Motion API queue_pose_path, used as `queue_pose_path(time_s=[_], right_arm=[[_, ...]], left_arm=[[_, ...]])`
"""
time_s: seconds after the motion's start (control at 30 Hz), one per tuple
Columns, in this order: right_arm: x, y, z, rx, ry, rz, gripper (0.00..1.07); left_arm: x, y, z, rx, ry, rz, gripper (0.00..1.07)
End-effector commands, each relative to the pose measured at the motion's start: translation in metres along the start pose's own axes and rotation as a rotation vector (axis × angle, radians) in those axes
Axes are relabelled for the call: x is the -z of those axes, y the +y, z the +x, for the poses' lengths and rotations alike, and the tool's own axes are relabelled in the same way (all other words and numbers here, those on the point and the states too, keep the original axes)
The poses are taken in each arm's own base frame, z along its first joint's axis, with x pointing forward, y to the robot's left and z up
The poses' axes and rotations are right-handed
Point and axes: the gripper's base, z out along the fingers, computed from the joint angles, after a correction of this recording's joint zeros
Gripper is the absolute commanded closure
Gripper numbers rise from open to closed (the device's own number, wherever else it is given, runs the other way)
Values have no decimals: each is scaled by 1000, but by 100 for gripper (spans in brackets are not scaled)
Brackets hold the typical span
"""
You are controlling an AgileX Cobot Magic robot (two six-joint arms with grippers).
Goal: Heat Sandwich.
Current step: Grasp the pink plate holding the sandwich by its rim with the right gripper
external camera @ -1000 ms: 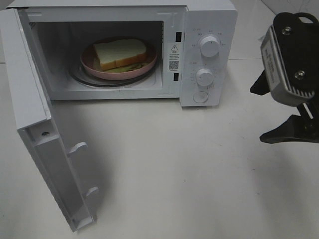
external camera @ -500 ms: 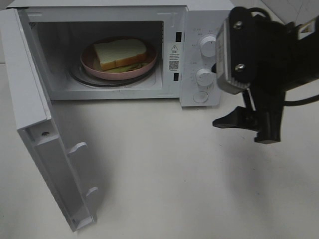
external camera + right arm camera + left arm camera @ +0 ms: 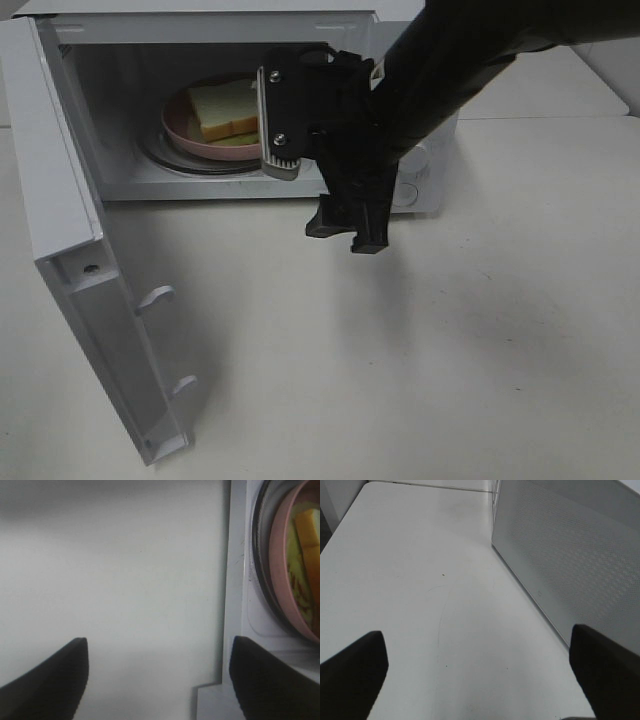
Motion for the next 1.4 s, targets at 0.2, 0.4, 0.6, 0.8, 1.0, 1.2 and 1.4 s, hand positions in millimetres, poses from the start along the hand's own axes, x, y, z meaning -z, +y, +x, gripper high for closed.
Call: queue_pose_path(time_s=[0.2, 0.4, 0.6, 0.8, 1.0, 1.2, 1.4], right_arm=[[-22, -11, -17, 32, 7, -15, 32], [-33, -21, -20, 21, 29, -30, 32], [-41, -21, -19, 38, 44, -29, 32], [-45, -27, -18, 79, 61, 2, 32], [-54, -30, -24, 109, 67, 14, 32], [-69, -38, -34, 83, 57, 21, 32], [-83, -52, -42, 36, 45, 42, 33]], left_arm=[[2, -1, 0, 14, -23, 11, 16], [2, -1, 0, 14, -23, 11, 16], [2, -1, 0, 14, -23, 11, 16], [2, -1, 0, 14, -23, 11, 16], [2, -1, 0, 14, -23, 11, 16], [2, -1, 0, 14, -23, 11, 16], [2, -1, 0, 14, -23, 11, 16]])
